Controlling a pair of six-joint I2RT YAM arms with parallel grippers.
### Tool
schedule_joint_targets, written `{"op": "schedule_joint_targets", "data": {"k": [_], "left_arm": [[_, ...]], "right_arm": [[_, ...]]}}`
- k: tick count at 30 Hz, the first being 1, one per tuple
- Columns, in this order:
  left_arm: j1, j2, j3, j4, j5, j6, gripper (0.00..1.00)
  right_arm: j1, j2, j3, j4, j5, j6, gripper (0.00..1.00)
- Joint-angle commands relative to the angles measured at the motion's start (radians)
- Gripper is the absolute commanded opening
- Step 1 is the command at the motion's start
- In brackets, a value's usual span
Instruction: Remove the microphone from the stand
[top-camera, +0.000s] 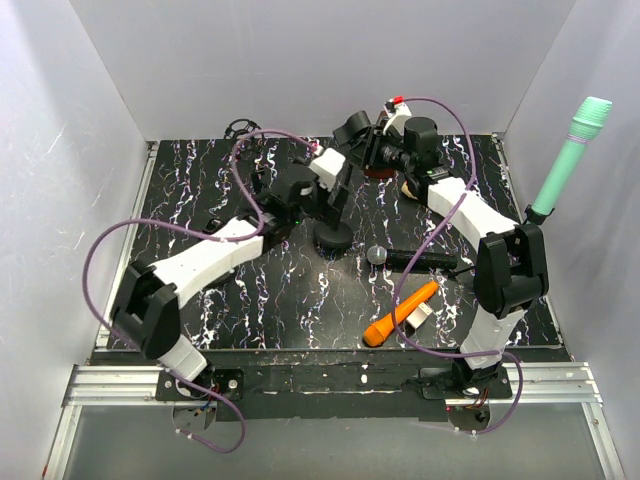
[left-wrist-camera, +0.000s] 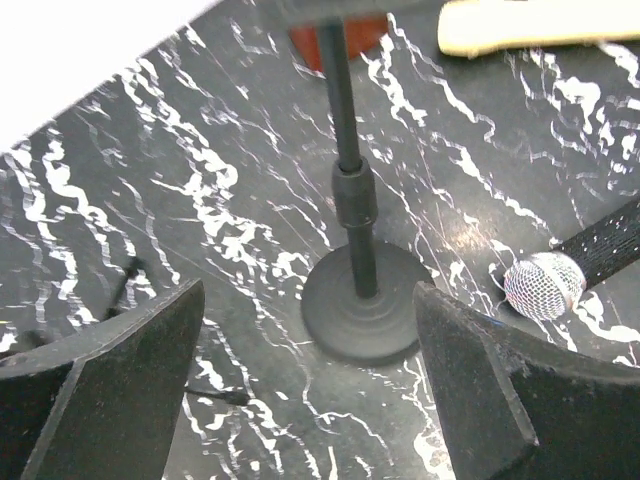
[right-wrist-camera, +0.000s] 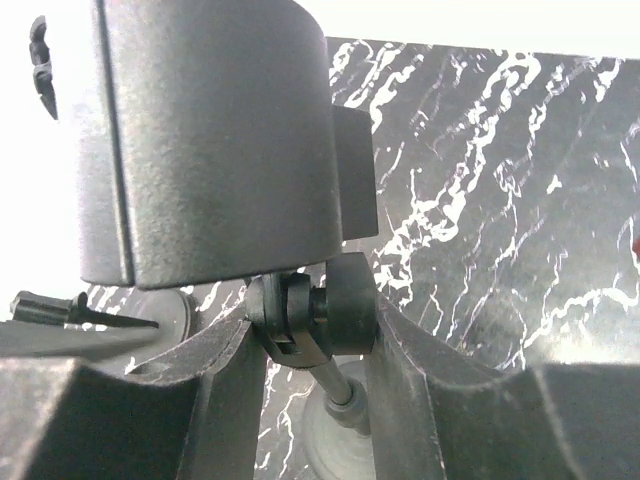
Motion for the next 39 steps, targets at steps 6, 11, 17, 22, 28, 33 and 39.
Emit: {"op": "schedule_joint_targets", "data": {"k": [6, 11, 17, 22, 28, 33, 39], "left_arm": [[0.058, -0.179, 0.065, -0.053, 0.015, 0.11, 0.84], [0.071, -0.176, 0.059, 0.002, 0.007, 0.12, 0.84], [0.073, -0.179, 0.063, 0.017, 0.01, 0.094, 0.84], [0.073, -0.188, 0.045, 0.011, 0.04, 0.057, 0.83], [0.073, -0.176, 0.039, 0.068, 0.012, 0.092, 0.84], [0.071, -0.104, 0.12, 0.096, 0.049, 0.095, 0.79], [0.075, -0.007, 0.189, 0.158, 0.076, 0.054, 0.64]], "right_arm": [[0.052, -0.009, 0.093, 0.306, -0.089, -0.26, 0.01], [0.078, 0.002, 0.018, 0.292, -0.081, -0.318, 0.01], [0.099, 0.055, -0.102, 0.219, -0.094, -0.425, 0.01], [0.104, 0.088, -0.119, 0.139, -0.109, -0.481, 0.01], [0.104, 0.094, -0.134, 0.079, -0.134, -0.492, 0.01], [0.106, 0.099, -0.16, 0.07, -0.141, -0.519, 0.01], [0.104, 0.1, -0.168, 0.056, -0.146, -0.515, 0.01]]}}
